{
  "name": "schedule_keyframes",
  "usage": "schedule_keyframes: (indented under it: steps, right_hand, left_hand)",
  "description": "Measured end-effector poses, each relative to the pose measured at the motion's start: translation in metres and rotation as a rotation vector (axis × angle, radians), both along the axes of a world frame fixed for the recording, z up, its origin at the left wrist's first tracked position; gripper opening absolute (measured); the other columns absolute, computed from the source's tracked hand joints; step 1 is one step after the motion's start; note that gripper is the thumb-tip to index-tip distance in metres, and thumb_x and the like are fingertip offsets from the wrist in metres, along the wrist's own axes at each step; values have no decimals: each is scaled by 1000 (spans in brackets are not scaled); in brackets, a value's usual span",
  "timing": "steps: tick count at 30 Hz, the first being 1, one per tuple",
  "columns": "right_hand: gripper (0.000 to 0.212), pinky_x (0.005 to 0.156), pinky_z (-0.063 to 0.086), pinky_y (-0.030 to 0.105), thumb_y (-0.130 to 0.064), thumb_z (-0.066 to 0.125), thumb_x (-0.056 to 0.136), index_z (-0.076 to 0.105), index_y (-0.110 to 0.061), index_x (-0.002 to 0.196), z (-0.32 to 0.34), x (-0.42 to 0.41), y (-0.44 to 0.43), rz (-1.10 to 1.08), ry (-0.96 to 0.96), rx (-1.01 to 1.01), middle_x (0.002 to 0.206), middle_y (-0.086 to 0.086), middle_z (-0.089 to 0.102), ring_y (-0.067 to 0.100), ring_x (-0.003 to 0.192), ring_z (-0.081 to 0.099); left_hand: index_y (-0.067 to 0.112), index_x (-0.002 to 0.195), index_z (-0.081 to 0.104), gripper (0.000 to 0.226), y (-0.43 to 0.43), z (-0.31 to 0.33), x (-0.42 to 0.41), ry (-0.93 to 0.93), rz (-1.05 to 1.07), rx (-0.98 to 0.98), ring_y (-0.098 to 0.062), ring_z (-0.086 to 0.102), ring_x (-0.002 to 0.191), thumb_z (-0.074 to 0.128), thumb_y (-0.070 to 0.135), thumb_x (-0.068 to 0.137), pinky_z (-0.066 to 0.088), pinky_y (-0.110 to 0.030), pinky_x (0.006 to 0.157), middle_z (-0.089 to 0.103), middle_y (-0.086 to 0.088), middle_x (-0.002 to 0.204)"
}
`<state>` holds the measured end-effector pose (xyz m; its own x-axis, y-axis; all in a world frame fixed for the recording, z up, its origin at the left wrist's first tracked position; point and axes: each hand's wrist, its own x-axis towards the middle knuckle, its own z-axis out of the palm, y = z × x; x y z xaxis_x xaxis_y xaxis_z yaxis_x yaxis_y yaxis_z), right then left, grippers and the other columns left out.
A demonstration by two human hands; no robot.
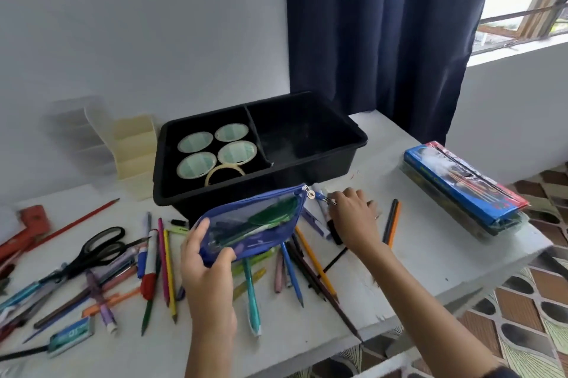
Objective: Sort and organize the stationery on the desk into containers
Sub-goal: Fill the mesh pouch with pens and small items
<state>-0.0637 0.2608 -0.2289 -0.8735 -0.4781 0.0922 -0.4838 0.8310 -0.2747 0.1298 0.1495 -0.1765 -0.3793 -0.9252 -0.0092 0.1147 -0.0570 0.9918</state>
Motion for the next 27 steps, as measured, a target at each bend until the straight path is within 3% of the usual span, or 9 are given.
schedule_keyframes:
  steps: [4,9,11,13,15,16,20,23,27]
  right_hand:
    - [24,87,30,36,-26,44,98,60,-19,115,-5,-10,7,42,36,-108,114,5,57,25,108,42]
    - [10,75,44,31,-13,57,92,62,-22,92,7,-4,15,106,-47,-712,88,-6,60,20,91,53]
    - [16,67,50,24,-9,61,89,58,-22,99,25,7,18,92,-129,-919,82,-8,59,15,79,58]
    - [42,64,52,17,-4,64,86,48,-18,122,43,22,21,118,-222,-1081,80,-2,62,14,70,62]
    - [62,66,55,22,-1,64,85,36,-21,136,59,39,22,192,-350,-1181,84,7,61,18,68,64]
    - [60,67,57,26,-1,63,86,36,-20,135,67,49,20,239,-406,-1217,86,10,60,19,69,66]
    - [29,67,58,28,-4,59,90,51,-13,116,83,89,9,307,-582,-1281,85,13,62,19,69,70]
    - [20,70,59,34,-6,58,91,56,-10,111,77,105,-6,317,-720,-1210,84,11,64,22,73,69]
    - [21,82,48,28,-9,56,91,62,-14,110,54,103,-17,352,-269,-734,94,-6,51,17,92,54]
  left_hand:
    - [15,128,53,55,22,2,5,35,69,45,11,63,79,47,-17,84,51,-8,63,49,5,128]
    - [13,131,52,57,35,0,14,33,143,41,-9,55,110,49,-16,82,47,-3,62,52,1,132]
    - [12,132,51,56,38,2,16,28,162,28,-7,55,107,49,-15,83,47,-3,62,51,2,132]
    - [13,131,52,55,39,4,17,26,168,19,0,55,102,50,-14,84,47,-3,63,50,4,131]
    - [14,131,52,54,39,5,18,26,159,27,2,54,102,51,-13,84,47,-4,63,50,5,131]
    - [15,131,52,54,38,5,19,25,154,34,0,55,103,51,-13,84,48,-5,63,50,4,131]
    - [16,131,52,54,38,9,23,13,137,52,-7,55,107,50,-13,85,49,-12,67,50,2,131]
    - [16,130,53,53,36,7,26,2,120,50,-9,55,107,50,-13,85,50,-11,65,50,3,130]
    - [18,126,54,53,32,4,29,-4,107,50,-16,56,112,50,-13,84,48,-21,76,52,-2,131]
